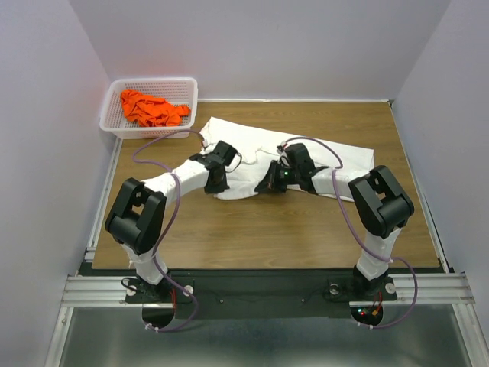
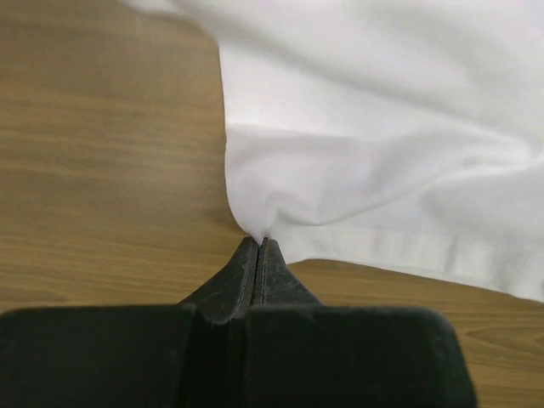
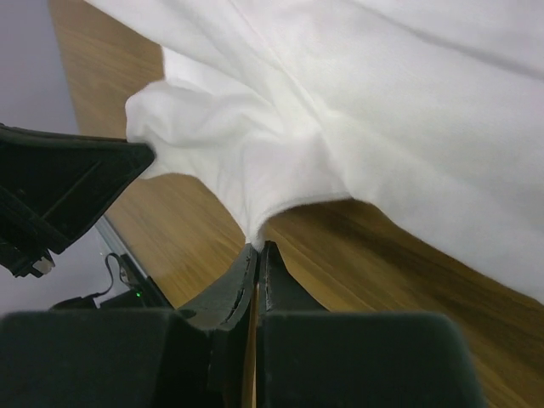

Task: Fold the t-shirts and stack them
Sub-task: Fold the tshirt

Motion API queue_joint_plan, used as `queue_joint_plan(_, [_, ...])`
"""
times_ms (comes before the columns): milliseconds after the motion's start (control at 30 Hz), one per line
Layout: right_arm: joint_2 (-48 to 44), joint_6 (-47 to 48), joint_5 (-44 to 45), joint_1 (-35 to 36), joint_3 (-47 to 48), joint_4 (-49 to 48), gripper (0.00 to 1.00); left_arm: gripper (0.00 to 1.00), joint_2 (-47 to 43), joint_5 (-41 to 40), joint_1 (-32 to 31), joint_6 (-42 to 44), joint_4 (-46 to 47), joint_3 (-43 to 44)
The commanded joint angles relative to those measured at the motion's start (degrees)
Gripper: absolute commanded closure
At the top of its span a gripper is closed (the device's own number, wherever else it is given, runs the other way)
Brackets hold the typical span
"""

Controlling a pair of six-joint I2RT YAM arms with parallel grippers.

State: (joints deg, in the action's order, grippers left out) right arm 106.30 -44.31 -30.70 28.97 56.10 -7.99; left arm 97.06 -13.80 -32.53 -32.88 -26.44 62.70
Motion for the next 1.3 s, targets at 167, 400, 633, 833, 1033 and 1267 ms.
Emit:
queue_joint_plan(167, [1.7,-2.7,0.5,-1.5,9.7,1.5,0.99,1.00,8.7,-10.8,1.9,8.5,-2.8,21.9])
queue_joint_plan(400, [4.2,-3.9,2.2,-4.2,13.7,2.4,0.99,1.00,13.4,-11.2,3.8,12.7,-1.1,29.8])
queue_joint_plan(633, [6.9,-4.6,2.0,-6.7,16.4,2.6,0.99,1.00,15.9,-10.9,3.9,17.2,4.7,34.3])
queue_joint_plan(833, [10.1,-4.7,0.6,-8.4,19.1,2.8,0.99,0.99,19.1,-9.5,3.9,20.3,10.3,37.7])
queue_joint_plan(1033, [11.7,-3.6,0.5,-9.6,20.7,3.3,0.96,0.98,22.2,-8.5,3.9,22.7,14.3,39.6])
queue_joint_plan(1267, [12.6,-2.2,1.8,-11.2,21.4,3.9,0.94,0.98,23.0,-7.9,3.8,25.1,21.2,38.0])
